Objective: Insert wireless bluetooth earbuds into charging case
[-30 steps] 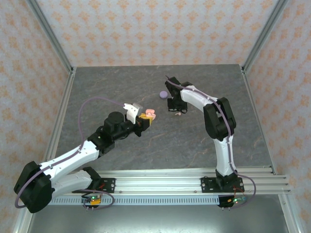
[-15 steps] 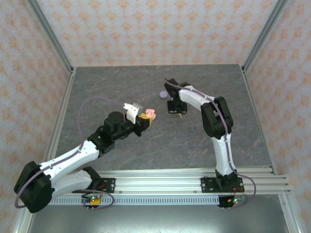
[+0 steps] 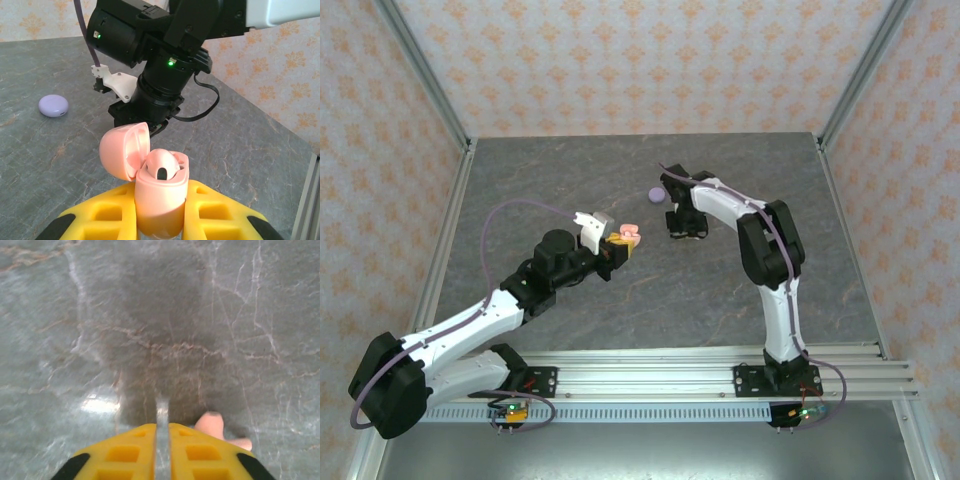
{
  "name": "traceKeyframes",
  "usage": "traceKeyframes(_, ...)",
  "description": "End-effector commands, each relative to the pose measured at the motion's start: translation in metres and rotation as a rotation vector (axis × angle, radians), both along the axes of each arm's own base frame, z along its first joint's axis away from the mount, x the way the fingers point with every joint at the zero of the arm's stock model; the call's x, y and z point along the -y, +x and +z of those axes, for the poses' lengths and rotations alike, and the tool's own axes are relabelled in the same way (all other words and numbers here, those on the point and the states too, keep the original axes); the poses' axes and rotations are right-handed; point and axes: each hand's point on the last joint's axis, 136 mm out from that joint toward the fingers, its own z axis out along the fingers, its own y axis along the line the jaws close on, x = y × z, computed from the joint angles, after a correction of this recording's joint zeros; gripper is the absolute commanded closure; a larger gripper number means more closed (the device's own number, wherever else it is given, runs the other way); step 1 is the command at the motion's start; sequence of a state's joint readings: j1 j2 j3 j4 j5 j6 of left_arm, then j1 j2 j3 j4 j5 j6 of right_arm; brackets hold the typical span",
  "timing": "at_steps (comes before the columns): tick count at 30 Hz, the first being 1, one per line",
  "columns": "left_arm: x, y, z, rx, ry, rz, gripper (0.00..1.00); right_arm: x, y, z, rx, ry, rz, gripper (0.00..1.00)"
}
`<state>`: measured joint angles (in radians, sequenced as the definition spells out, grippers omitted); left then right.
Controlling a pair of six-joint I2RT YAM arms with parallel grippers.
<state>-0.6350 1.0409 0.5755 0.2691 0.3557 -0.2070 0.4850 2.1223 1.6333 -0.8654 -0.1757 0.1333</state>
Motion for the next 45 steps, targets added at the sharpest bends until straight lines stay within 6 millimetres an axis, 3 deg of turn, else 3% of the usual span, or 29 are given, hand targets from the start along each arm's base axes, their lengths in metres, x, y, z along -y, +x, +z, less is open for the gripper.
traceKeyframes(1,0.004,0.001,0.016,0.038,-0.006,-0.015,0.84,-0.004,0.006,0.04,0.1,0.065,0.021,0.82)
traceKeyframes(7,0.005,0.001,0.016,0.036,-0.006,-0.019,0.84,0.005,0.01,0.048,0.14,0.062,0.011,0.68)
traceKeyframes(13,0.004,0.0,0.016,0.036,-0.001,-0.017,0.85,0.019,0.012,0.032,0.107,0.019,0.022,0.58)
traceKeyframes(23,0.004,0.0,0.014,0.037,-0.001,-0.015,0.85,0.023,0.011,0.011,0.065,-0.013,0.055,0.45)
traceKeyframes(37,0.004,0.0,0.013,0.035,0.001,-0.014,0.85,0.024,0.003,-0.013,-0.002,-0.03,0.077,0.42)
traceKeyframes(45,0.005,0.001,0.013,0.031,0.002,-0.014,0.85,0.022,-0.005,-0.015,-0.034,-0.006,0.075,0.45)
